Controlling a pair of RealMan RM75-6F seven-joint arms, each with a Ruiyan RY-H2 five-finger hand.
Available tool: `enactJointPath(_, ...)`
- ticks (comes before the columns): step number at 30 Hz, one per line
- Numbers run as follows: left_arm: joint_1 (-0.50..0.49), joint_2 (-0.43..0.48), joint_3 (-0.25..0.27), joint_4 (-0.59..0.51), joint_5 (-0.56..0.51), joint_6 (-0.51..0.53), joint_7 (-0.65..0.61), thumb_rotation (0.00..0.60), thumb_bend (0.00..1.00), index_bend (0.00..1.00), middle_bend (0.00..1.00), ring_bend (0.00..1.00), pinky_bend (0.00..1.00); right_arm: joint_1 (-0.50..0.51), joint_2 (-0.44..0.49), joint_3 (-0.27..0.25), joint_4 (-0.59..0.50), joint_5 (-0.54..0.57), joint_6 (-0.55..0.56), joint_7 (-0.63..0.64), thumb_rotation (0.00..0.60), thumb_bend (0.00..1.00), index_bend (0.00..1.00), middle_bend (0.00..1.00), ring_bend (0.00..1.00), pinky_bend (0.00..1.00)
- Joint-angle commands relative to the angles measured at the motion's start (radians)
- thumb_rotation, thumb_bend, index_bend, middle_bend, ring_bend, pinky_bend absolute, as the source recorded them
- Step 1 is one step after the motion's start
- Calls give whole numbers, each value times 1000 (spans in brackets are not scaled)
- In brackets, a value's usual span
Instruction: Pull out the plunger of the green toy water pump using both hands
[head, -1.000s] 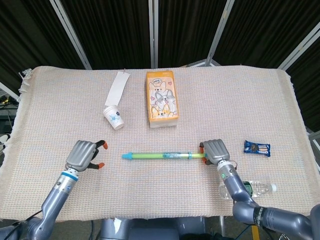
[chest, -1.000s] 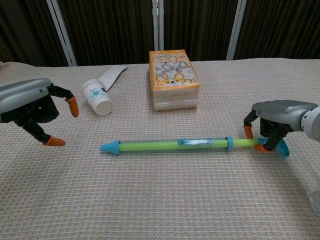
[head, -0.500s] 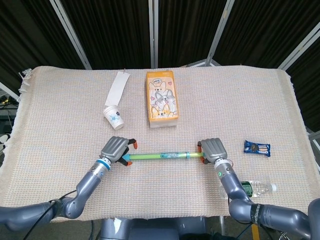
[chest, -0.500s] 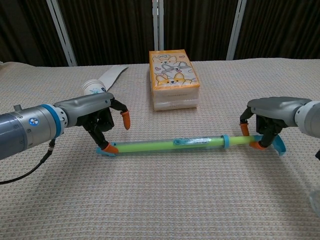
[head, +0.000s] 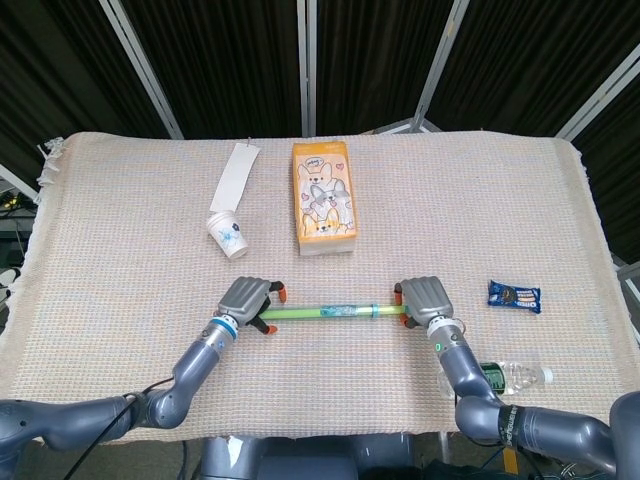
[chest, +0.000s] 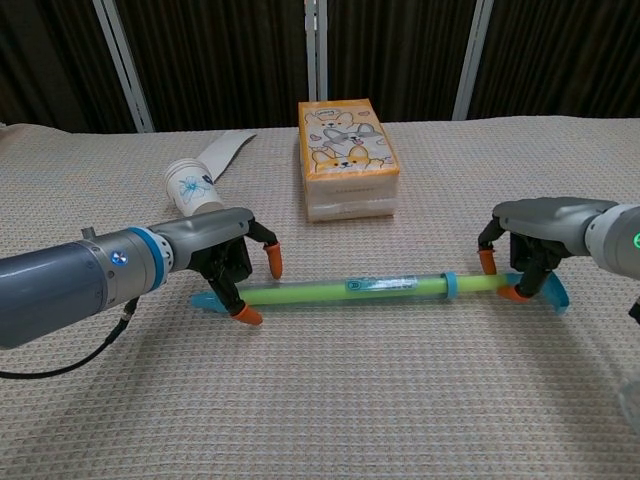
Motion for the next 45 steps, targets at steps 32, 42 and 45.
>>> enactJointPath(32, 34, 194, 77, -118, -62, 91, -9, 600, 530, 759, 941, 846, 1000, -66, 125, -37, -72, -174, 64, 159, 600, 503, 681, 1000, 1000, 1000)
enactJointPath(42, 77, 261, 104, -127, -21, 107, -72, 600, 530, 765, 942, 847, 1000, -102, 167, -45, -73, -244, 95, 214, 600, 509, 684, 1000, 1000, 1000)
enactJointPath(45, 85, 274, 107, -120, -14, 108, -90, 600, 530, 766, 942, 846, 1000, -109, 176, -44, -70, -260, 106, 220, 600, 510, 684, 1000, 1000, 1000)
